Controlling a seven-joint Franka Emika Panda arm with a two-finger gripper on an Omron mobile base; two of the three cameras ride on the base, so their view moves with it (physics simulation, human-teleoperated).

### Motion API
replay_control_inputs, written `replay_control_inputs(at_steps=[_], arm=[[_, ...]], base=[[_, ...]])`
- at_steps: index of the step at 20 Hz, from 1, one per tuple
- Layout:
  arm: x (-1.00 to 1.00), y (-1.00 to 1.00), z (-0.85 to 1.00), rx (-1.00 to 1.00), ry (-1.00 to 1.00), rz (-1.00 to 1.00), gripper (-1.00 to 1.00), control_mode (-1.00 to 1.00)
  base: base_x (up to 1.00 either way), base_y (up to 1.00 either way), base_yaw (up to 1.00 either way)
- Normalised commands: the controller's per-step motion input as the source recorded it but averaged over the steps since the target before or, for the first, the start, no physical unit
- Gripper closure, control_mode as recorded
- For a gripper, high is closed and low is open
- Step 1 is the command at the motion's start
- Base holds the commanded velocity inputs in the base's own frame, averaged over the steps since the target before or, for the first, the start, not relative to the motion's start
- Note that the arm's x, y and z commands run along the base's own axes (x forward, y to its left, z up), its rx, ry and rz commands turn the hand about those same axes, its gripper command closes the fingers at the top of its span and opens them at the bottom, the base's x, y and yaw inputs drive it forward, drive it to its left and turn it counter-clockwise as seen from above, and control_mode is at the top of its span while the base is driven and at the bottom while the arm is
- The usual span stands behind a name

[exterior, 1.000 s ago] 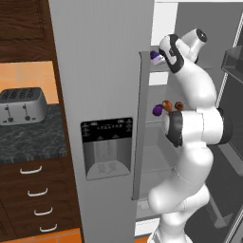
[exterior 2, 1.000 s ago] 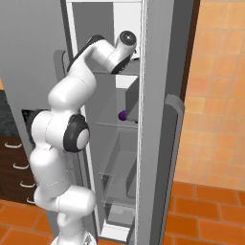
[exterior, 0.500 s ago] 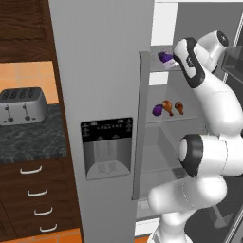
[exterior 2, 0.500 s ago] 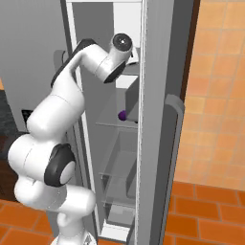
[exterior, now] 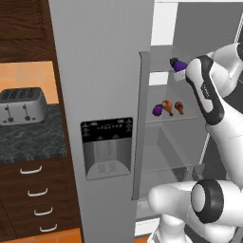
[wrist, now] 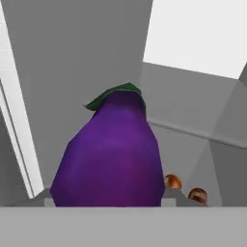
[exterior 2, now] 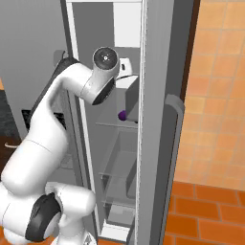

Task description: Place one eggplant and one chicken drumstick in each tupperware on the nearby counter, to pack two identical lunches.

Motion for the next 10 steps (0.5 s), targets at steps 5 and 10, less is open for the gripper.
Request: replay_control_inputs(at_steps=[5,10], arm=[[-1.00,0.07,0.00,-0.02,-0.09,-0.08,1.00,-1.00],[0.00,0.00,0.00,0.00,0.00,0.00,1.00,1.00]], base=[[0.00,0.00,0.00],[-1.00,0.44,-0.01]])
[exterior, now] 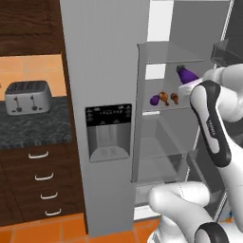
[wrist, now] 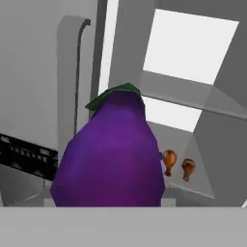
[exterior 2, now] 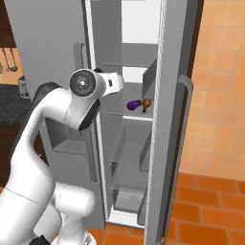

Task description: Place one eggplant and one chicken drumstick in each tupperware on the nearby counter, to pack two identical lunches.

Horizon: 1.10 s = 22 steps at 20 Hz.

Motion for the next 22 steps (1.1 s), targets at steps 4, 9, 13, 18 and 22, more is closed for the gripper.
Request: replay_control_inputs(at_steps=[4,9,13,18,22], arm=[[0.00,0.00,0.00,0.00,0.00,0.00,1.00,1.00],[0.00,0.00,0.00,0.00,0.00,0.00,1.00,1.00],[0.00,0.00,0.00,0.00,0.00,0.00,1.00,1.00],[0.00,0.00,0.00,0.00,0.00,0.00,1.00,1.00],[0.00,0.00,0.00,0.00,0.00,0.00,1.00,1.00]], base=[[-0.65,0.96,0.06],[-0.07,1.00,0.15],[0.02,1.00,0.12],[0.33,1.00,0.04],[0.58,1.00,0.08]])
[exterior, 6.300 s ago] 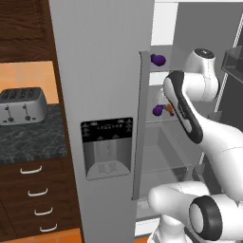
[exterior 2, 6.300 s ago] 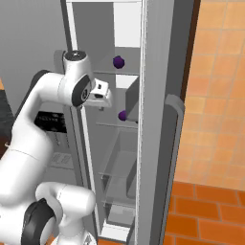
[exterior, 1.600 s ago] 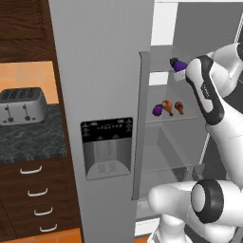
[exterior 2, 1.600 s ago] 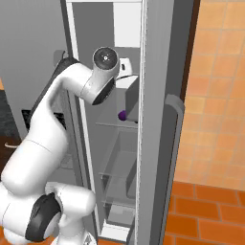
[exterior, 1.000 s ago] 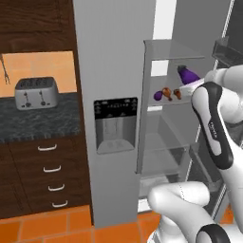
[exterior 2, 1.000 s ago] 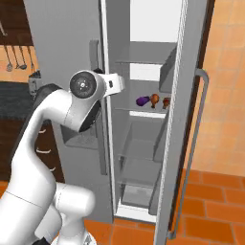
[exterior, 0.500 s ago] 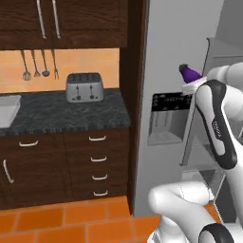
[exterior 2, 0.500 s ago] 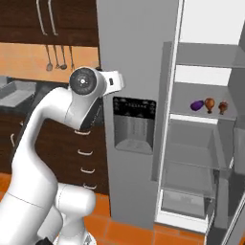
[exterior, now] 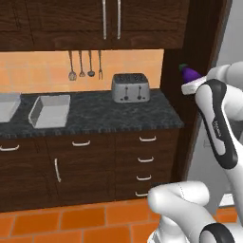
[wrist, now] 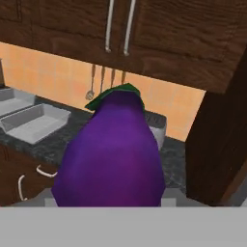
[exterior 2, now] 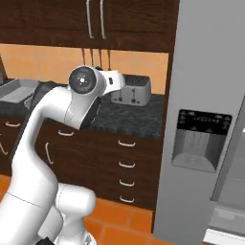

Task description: Place one eggplant and one chicken drumstick in each tupperware on the nearby counter, to pack two identical lunches.

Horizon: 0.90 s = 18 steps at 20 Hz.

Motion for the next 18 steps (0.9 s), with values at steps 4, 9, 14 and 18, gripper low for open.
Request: replay_control_inputs(at_steps=[4,9,14,18], arm=[[0.00,0.00,0.00,0.00,0.00,0.00,1.00,1.00],[0.00,0.00,0.00,0.00,0.00,0.00,1.00,1.00],[0.00,0.00,0.00,0.00,0.00,0.00,1.00,1.00],[0.00,0.00,0.00,0.00,0.00,0.00,1.00,1.00]], base=[[0.71,1.00,0.03],[0.70,1.00,0.00],[0.51,1.00,-0.05],[0.66,1.00,-0.28]])
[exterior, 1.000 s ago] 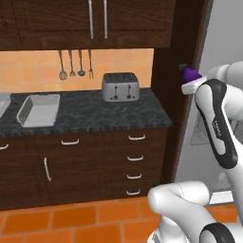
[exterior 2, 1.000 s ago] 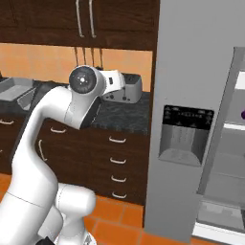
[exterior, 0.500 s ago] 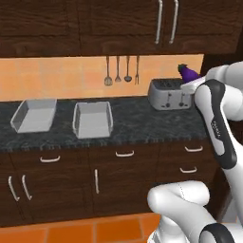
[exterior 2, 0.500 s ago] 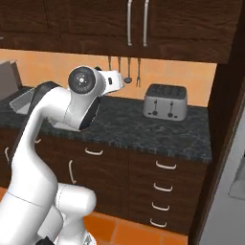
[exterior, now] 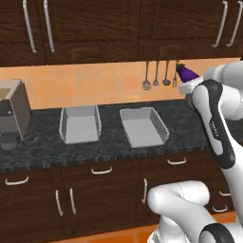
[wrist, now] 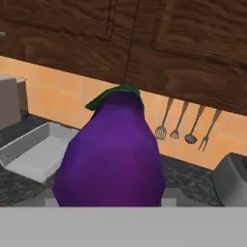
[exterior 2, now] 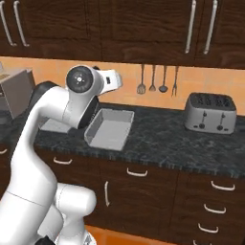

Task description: Place one eggplant and one chicken drumstick in each tupperware on the nearby counter, to pack two identical lunches.

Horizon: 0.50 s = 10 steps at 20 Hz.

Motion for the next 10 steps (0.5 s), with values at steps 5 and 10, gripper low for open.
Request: replay_control_inputs(at_steps=[5,10], arm=[[0.00,0.00,0.00,0.00,0.00,0.00,1.00,1.00],[0.00,0.00,0.00,0.00,0.00,0.00,1.00,1.00]], base=[[0.73,0.73,-0.33],[0.31,0.09,-0.22]])
